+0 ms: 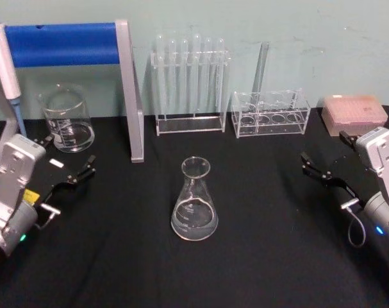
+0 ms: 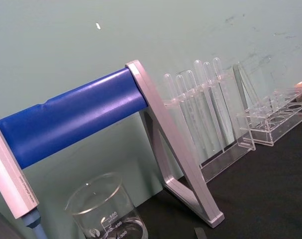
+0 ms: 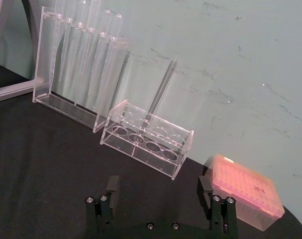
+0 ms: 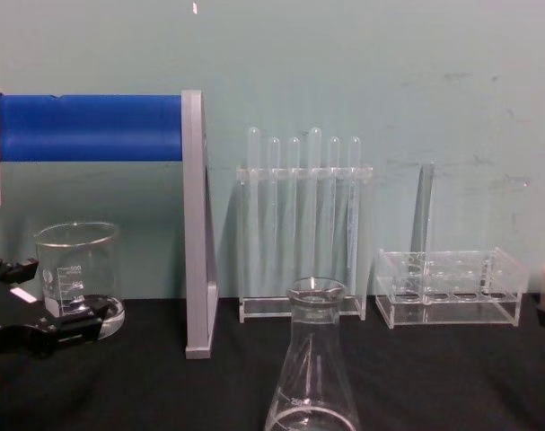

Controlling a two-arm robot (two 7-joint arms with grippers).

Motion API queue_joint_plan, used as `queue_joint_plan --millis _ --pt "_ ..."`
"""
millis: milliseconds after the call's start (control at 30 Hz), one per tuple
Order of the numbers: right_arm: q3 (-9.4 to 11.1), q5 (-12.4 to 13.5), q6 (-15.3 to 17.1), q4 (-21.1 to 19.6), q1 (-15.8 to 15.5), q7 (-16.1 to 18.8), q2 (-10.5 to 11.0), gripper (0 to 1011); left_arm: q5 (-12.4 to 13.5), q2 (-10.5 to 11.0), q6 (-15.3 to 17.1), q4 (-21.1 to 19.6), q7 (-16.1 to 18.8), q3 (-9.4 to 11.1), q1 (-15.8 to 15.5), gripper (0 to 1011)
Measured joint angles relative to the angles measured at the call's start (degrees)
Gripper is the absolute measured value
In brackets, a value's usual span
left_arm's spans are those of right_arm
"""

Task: Grasp the erlenmeyer flask with one hand, shake it three times, then place it back.

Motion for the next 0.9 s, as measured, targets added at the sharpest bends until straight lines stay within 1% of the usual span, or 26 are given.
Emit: queue_joint_plan --millis 667,767,900 --pt "0.0 0.0 0.01 0.01 -0.01 0.0 0.01 1000 0.0 0.0 0.0 0.0 0.0 0.0 0.0 1001" --pt "0.52 0.37 -0.04 -0.32 -0.41 0.92 -0.09 1000 0.0 0.0 0.0 0.0 0.0 0.0 0.0 1001" --pt "1.38 1.4 -1.0 -1.05 -1.23 3.33 0.02 1000 0.0 0.0 0.0 0.0 0.0 0.0 0.0 1001"
